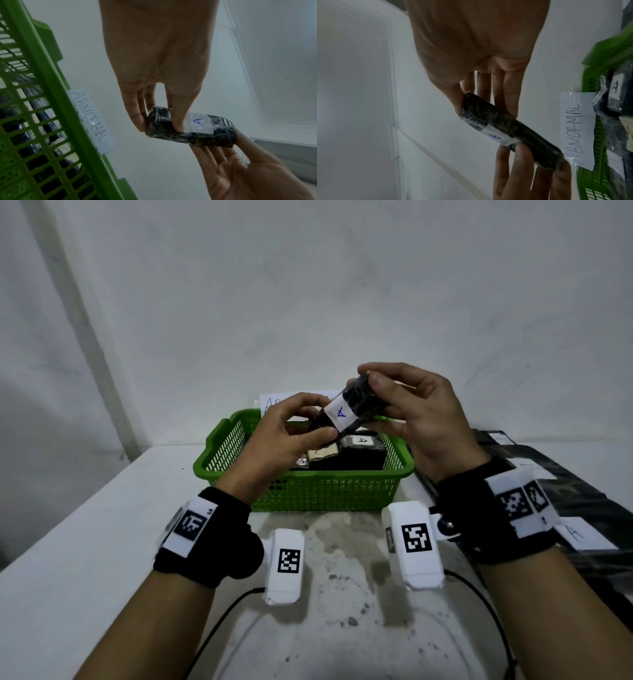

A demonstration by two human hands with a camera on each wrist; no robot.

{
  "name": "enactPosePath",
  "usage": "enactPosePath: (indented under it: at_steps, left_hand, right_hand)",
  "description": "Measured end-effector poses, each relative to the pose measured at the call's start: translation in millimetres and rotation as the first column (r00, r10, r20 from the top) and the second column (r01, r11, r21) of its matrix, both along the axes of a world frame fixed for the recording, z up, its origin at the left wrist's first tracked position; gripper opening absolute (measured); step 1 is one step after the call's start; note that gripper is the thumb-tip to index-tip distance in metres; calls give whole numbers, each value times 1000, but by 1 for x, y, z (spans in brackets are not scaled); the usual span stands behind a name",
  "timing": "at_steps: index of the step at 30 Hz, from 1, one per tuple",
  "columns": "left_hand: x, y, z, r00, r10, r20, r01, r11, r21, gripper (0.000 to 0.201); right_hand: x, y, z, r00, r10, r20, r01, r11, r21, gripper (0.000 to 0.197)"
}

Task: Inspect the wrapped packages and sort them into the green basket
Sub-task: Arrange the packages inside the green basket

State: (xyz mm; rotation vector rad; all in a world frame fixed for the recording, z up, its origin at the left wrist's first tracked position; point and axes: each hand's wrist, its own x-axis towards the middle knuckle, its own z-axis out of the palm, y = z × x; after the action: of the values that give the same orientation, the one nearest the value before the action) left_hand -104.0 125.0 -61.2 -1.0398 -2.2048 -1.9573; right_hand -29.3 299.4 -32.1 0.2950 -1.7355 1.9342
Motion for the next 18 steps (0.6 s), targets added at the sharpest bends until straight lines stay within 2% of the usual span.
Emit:
enactPosePath:
  at_steps: [6,9,11,13,15,18]
  left_hand:
    - [-4,-1,0,1000,-9,-17,10,999,42,35]
    - [-9,-3,-2,997,63,-52,-59,995,80,36]
    - [-13,-5,-3,981,142,-136,-131,988,83,37]
    - [-14,-6,-2,941,201,-274,-191,979,65,39]
    - [-12,-6,0,885,218,-412,-221,974,42,40]
    - [-7,-2,1,828,189,-527,-212,977,18,37]
  right_hand:
    - [-6,0,-4,996,-71,-54,69,997,-39,10]
    - [-9,12,-6,987,-154,-43,157,985,68,20]
    - [-8,20,-7,981,-193,-17,193,965,175,24]
    - [-8,22,-8,985,-158,69,139,963,232,16]
    - [-10,19,-12,981,-139,132,102,962,254,21]
    - [-16,13,-18,981,-182,60,162,954,252,19]
